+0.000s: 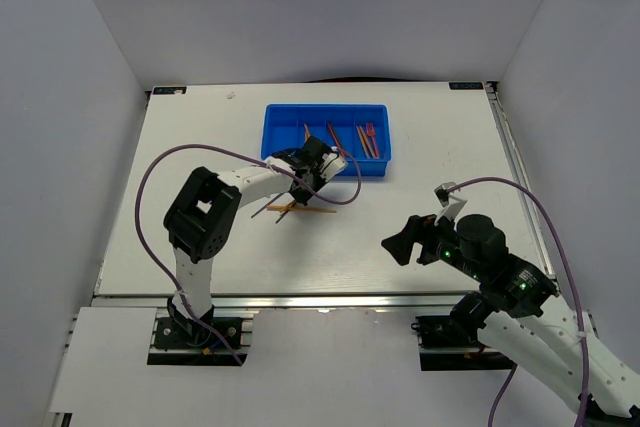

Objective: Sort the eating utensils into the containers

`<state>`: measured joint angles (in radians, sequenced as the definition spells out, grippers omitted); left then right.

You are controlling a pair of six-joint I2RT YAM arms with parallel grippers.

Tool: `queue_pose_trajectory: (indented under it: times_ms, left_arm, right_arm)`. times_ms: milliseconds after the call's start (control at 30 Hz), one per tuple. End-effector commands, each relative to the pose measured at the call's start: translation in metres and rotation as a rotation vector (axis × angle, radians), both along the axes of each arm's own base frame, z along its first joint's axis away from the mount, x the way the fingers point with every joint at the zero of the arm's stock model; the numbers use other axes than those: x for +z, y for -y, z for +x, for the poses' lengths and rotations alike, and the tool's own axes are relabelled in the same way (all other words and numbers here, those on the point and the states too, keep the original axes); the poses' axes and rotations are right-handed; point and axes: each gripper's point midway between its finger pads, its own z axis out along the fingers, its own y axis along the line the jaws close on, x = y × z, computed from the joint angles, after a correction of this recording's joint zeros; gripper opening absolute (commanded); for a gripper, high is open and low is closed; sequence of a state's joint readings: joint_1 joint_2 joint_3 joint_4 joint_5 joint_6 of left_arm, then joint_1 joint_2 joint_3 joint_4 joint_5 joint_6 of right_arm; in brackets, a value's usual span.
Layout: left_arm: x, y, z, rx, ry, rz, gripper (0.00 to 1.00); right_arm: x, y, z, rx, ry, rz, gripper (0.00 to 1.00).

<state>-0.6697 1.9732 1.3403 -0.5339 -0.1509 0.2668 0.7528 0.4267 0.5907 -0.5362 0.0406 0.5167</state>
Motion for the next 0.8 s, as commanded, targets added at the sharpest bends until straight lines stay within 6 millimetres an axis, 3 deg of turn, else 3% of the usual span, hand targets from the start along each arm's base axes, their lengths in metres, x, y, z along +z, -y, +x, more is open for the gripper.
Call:
queue_pose_trajectory:
  times_ms: [0, 133, 167, 300, 500, 633, 700, 767]
  left_arm:
    - [0.044, 0.012, 0.018, 0.016, 0.118, -0.063, 0.06]
    - [0.071, 0.017, 0.013, -0.001, 0.146, -0.088, 0.05]
    - [0.075, 0.019, 0.009, -0.011, 0.142, -0.089, 0.00]
    - [0.104, 0.018, -0.007, -0.040, 0.113, -0.114, 0.00]
    - [0.118, 0.011, -0.015, -0.036, 0.103, -0.102, 0.00]
    - [0.159, 0.012, 0.006, 0.032, 0.269, -0.171, 0.00]
    - [0.195, -0.003, 0.034, 0.196, 0.469, -0.201, 0.00]
    - [0.213, -0.023, 0.053, 0.334, 0.578, -0.198, 0.00]
  right_arm:
    - [0.005, -0.002, 0.000, 0.009, 0.007, 0.012, 0.89]
    - [0.004, -0.002, 0.000, 0.005, 0.004, 0.008, 0.89]
    - [0.004, -0.002, 0.000, 0.005, 0.005, 0.008, 0.89]
    - [0.006, -0.001, 0.002, -0.004, 0.008, 0.004, 0.89]
    - [0.006, -0.002, 0.003, -0.004, 0.010, 0.004, 0.89]
    - [0.006, -0.002, 0.003, -0.004, 0.008, 0.002, 0.89]
    - [0.005, -0.001, 0.003, -0.005, 0.008, 0.000, 0.89]
    - [0.005, -0.001, 0.003, -0.008, 0.006, -0.001, 0.89]
